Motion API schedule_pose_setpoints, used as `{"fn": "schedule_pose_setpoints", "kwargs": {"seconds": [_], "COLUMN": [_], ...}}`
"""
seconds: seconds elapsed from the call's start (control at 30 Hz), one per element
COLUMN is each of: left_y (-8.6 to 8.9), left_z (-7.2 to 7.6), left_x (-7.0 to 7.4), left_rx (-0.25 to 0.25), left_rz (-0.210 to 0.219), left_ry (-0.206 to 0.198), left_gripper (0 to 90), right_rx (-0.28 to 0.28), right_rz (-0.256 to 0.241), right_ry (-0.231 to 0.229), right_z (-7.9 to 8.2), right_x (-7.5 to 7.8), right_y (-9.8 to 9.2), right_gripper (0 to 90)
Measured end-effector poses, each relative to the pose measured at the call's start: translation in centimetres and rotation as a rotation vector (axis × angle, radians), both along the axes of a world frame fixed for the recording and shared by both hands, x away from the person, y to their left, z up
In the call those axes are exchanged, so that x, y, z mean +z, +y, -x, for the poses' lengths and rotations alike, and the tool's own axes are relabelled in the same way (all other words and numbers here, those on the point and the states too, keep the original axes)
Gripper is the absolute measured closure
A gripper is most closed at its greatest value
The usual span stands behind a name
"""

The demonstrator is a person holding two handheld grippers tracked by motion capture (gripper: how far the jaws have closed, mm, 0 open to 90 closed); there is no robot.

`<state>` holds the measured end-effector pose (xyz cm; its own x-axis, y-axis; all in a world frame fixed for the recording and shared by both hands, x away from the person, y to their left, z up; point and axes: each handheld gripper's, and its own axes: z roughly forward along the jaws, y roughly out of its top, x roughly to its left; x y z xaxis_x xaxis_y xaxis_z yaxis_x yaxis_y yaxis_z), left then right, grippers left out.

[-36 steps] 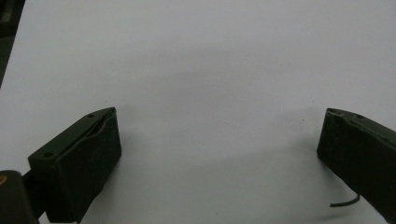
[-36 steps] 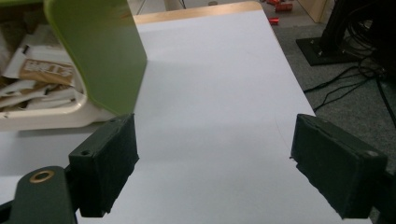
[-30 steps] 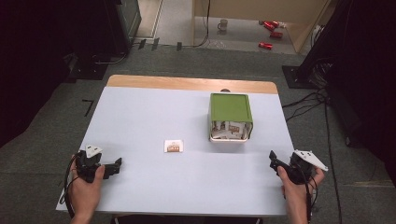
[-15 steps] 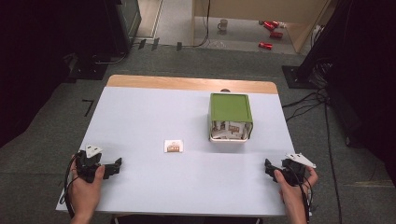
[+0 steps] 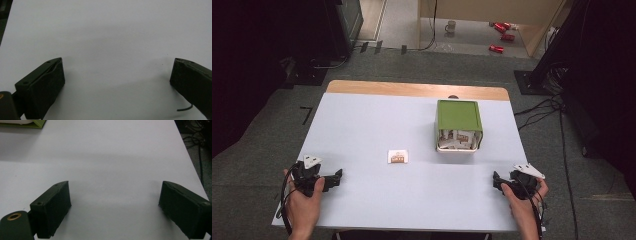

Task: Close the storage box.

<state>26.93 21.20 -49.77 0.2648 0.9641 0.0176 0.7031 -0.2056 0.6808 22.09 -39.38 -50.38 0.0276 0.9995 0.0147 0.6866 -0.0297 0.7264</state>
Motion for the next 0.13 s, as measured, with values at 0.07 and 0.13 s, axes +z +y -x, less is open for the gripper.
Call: {"fn": "schedule_pose_setpoints", "kwargs": {"seconds": [0.07, 0.13], "left_y": [0.01, 0.03], "left_z": [-0.01, -0.02], "left_x": [0.0, 0.01], "left_rx": [0.0, -0.001], "left_rz": [0.0, 0.0], "left_ry": [0.0, 0.001], "left_gripper": [0.1, 0.1], "right_rx": [-0.002, -0.002], "right_rz": [-0.001, -0.001], "right_ry": [-0.001, -0.001], "right_z": [0.04, 0.04], "right_x": [0.0, 0.0], "right_y": [0.01, 0.02], "right_gripper": [10.1, 10.1]}}
